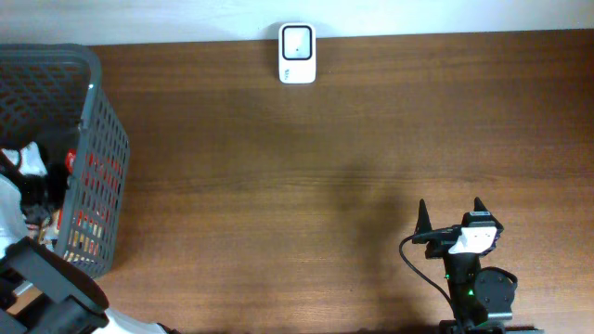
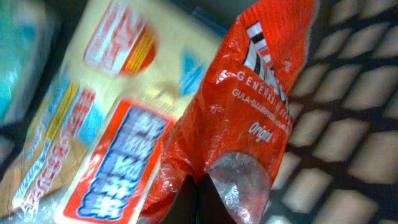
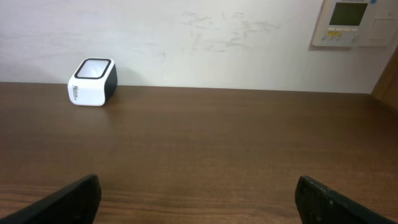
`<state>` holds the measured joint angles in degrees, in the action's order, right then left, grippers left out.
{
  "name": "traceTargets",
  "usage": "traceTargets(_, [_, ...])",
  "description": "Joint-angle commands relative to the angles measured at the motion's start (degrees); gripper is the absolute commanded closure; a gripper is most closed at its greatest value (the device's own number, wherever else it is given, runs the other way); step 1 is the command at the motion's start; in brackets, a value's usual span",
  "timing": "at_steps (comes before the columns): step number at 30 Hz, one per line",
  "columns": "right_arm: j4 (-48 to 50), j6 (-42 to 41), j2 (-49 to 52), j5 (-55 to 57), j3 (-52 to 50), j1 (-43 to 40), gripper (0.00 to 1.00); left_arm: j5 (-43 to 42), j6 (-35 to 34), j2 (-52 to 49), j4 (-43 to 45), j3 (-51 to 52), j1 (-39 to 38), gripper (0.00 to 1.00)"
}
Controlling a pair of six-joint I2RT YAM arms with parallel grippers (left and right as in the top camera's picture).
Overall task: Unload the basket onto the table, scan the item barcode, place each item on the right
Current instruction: 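Grasp the red snack bag with the left gripper and lift it, then carry the red bag past the scanner and drop it on the table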
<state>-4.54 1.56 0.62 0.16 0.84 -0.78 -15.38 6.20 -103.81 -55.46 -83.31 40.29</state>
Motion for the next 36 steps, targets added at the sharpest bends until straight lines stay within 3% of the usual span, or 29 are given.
traceTargets(1, [-0.1, 0.1, -0.4, 0.5, -0.5, -0.4, 0.02, -6.9, -4.0, 6.8, 0.3, -7.0, -0.2, 1.00])
traceTargets(8, [-0.2, 0.1, -0.4, 0.5, -0.5, -0.4, 0.01, -6.7, -6.3, 18.4, 3.0, -10.6, -0.2, 1.00])
traceTargets(13, [-0.2, 0.1, -0.4, 0.5, -0.5, -0.4, 0.01, -7.4, -16.1, 29.4, 10.3, -10.6, -0.2, 1.00])
traceTargets(17, [-0.2, 0.1, -0.4, 0.5, -0.5, -0.4, 0.01, -14.1, -17.9, 37.8, 13.5, -10.6, -0.3, 1.00])
traceTargets(22, [-0.2, 0.1, -0.4, 0.5, -0.5, -0.4, 0.01, -23.5, -25.1, 43.4, 12.9, -10.5, -3.7, 1.00])
traceTargets(29, [-0.1, 0.1, -0.4, 0.5, -0.5, -0.4, 0.01, -25.4, -25.0, 41.9, 8.0, -9.2, -22.4, 1.00])
traceTargets(36, [-0.2, 0.1, -0.4, 0.5, -0.5, -0.4, 0.01, -9.5, -25.0, 34.4, 7.8, -4.4, -40.9, 1.00])
